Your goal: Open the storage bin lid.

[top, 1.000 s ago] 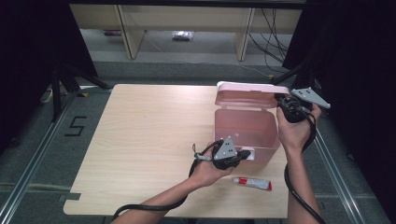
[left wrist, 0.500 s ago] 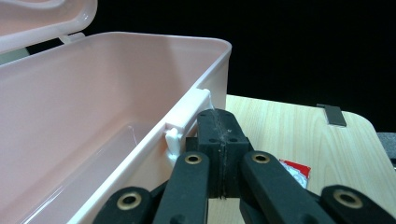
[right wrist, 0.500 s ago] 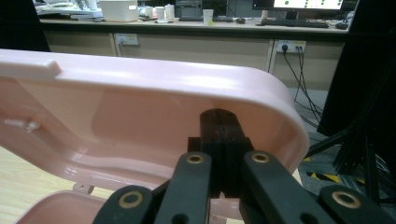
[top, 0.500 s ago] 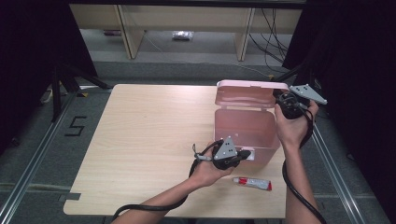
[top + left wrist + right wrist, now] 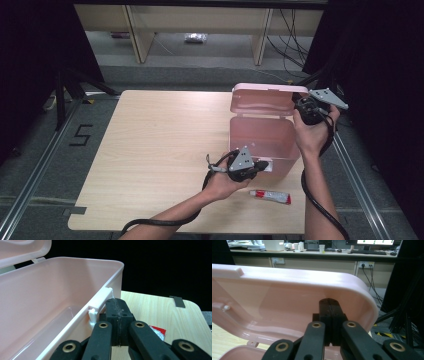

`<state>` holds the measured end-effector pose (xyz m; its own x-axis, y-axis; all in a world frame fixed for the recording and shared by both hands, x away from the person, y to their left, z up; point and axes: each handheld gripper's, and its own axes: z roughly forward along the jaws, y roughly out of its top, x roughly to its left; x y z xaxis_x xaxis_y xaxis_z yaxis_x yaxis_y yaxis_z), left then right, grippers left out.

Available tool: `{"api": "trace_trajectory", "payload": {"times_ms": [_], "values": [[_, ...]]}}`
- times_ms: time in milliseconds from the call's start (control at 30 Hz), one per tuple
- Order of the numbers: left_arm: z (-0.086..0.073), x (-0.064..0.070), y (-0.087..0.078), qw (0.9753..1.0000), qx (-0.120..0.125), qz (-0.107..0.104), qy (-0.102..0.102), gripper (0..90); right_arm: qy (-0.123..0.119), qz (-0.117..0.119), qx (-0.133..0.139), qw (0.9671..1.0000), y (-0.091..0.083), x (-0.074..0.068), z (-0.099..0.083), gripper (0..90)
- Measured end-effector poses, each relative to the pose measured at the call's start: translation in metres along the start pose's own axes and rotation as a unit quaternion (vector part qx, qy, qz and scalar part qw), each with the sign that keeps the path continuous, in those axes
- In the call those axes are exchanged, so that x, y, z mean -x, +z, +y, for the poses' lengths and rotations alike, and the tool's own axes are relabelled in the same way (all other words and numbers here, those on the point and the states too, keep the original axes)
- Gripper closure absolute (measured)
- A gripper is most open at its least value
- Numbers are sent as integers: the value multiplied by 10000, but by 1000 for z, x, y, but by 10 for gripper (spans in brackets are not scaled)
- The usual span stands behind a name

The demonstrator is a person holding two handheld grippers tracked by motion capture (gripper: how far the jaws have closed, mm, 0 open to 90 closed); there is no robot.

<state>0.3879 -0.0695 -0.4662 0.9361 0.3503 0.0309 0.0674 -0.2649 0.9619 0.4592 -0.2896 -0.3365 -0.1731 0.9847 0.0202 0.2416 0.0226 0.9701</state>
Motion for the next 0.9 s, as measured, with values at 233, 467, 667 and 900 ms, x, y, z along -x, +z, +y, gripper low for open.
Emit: {"api": "trace_trajectory", "payload": {"times_ms": [233, 467, 667, 900], "values": [[0, 0, 0, 10000, -6, 5, -8, 895, -96, 21, 22, 9999, 5, 1, 0, 900], [0, 0, 0, 10000, -9, 5, -21, 895, -55, -14, -16, 10000, 8, 0, 1, 900], [0, 0, 0, 10000, -3, 2, -28, 895, -97, -36, -48, 9999, 13, 2, 2, 900], [0, 0, 0, 10000, -13, -11, -58, 895, -96, -57, -59, 9999, 19, 3, 2, 900]]}}
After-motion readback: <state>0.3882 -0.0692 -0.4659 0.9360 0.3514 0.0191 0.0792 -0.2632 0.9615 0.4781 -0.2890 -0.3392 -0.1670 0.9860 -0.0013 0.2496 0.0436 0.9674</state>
